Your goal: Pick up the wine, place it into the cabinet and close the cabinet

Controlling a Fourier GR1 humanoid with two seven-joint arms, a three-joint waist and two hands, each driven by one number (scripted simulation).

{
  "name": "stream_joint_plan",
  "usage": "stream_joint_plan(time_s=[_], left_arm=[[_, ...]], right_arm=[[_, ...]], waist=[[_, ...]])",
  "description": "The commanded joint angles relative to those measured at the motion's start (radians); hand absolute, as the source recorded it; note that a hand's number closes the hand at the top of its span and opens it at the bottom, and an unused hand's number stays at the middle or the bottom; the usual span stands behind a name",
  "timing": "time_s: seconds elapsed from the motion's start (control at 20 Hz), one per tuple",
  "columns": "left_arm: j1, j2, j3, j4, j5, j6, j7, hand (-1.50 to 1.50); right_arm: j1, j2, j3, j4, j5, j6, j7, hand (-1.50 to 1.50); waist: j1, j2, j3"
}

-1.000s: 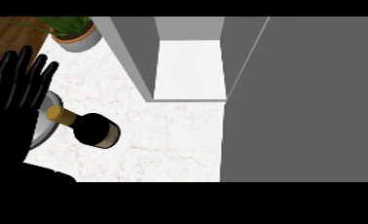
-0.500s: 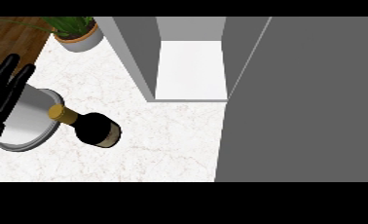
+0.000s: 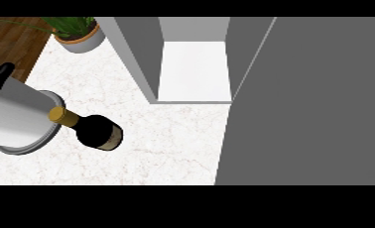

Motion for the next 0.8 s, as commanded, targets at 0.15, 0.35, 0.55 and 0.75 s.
stream_joint_plan(time_s=[0.15, 0.35, 0.55, 0.75], left_arm=[[0.022, -0.007, -0.020, -0.058, -0.030, 0.039, 0.059, -1.50], [0.000, -0.014, -0.030, 0.038, -0.068, 0.012, 0.001, -1.50], [0.002, -0.013, -0.032, 0.026, -0.089, 0.031, 0.024, -1.50], [0.038, -0.003, 0.025, 0.081, -0.054, -0.023, -0.016, -1.50]], right_arm=[[0.018, -0.018, 0.111, -0.184, 0.153, -0.081, 0.136, -1.50], [-0.058, -0.016, 0.101, -0.144, 0.154, -0.115, 0.145, -1.50], [-0.094, -0.021, 0.154, -0.175, 0.201, -0.162, 0.214, -1.50], [-0.096, -0.056, 0.155, -0.222, 0.194, -0.185, 0.255, -1.50]], waist=[[-0.004, -0.003, -0.001], [-0.005, 0.000, -0.001], [-0.006, -0.002, -0.001], [-0.009, -0.003, -0.002]])
